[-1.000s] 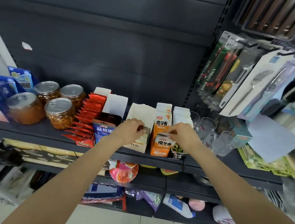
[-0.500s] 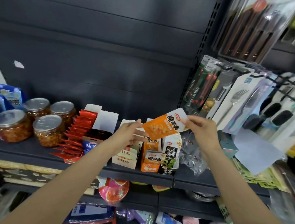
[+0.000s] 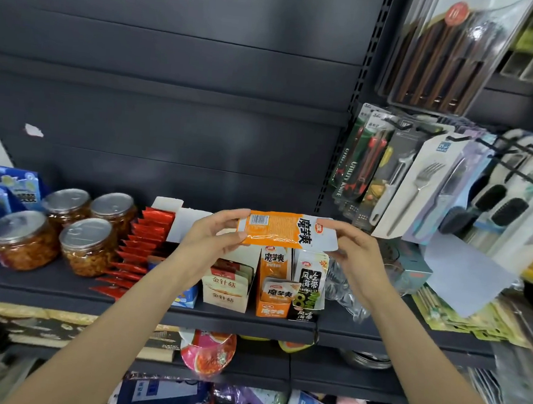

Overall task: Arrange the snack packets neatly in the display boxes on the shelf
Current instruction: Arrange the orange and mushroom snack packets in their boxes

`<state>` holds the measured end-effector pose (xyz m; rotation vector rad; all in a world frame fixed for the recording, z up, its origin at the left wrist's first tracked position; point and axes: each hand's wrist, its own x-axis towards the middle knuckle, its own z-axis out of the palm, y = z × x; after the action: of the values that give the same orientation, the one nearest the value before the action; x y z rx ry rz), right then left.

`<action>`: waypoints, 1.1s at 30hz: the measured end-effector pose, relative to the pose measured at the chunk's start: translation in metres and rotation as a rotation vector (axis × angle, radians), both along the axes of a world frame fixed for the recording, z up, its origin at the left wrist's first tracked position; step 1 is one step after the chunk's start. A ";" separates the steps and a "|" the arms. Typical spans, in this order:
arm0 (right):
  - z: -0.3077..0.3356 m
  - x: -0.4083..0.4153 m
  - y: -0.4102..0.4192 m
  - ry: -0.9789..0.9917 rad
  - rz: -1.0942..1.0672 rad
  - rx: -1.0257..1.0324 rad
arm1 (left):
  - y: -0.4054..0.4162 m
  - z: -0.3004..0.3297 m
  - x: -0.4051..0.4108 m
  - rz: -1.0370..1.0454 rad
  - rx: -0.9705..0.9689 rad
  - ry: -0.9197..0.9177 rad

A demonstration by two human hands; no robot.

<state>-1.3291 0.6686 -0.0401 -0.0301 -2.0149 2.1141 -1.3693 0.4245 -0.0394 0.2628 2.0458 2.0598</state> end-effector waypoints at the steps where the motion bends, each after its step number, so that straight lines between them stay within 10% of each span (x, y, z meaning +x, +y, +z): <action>1: 0.000 0.000 0.000 -0.008 0.020 -0.033 | -0.002 0.002 0.001 -0.011 -0.058 0.050; 11: -0.009 -0.006 -0.010 -0.018 0.071 0.035 | -0.012 0.010 0.006 0.050 -0.224 0.272; 19: -0.007 -0.014 -0.007 -0.062 0.047 0.000 | -0.005 -0.018 -0.014 0.088 -0.177 0.054; 27: -0.014 -0.034 0.006 0.106 -0.168 0.582 | 0.025 -0.045 -0.042 0.116 -0.193 -0.152; 33: -0.021 -0.053 0.013 0.069 -0.184 0.614 | 0.034 -0.055 -0.067 0.148 -0.424 -0.027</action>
<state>-1.3825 0.6812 -0.0606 -0.0391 -2.4165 1.3049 -1.4361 0.4583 -0.0949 0.0092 2.4794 1.6303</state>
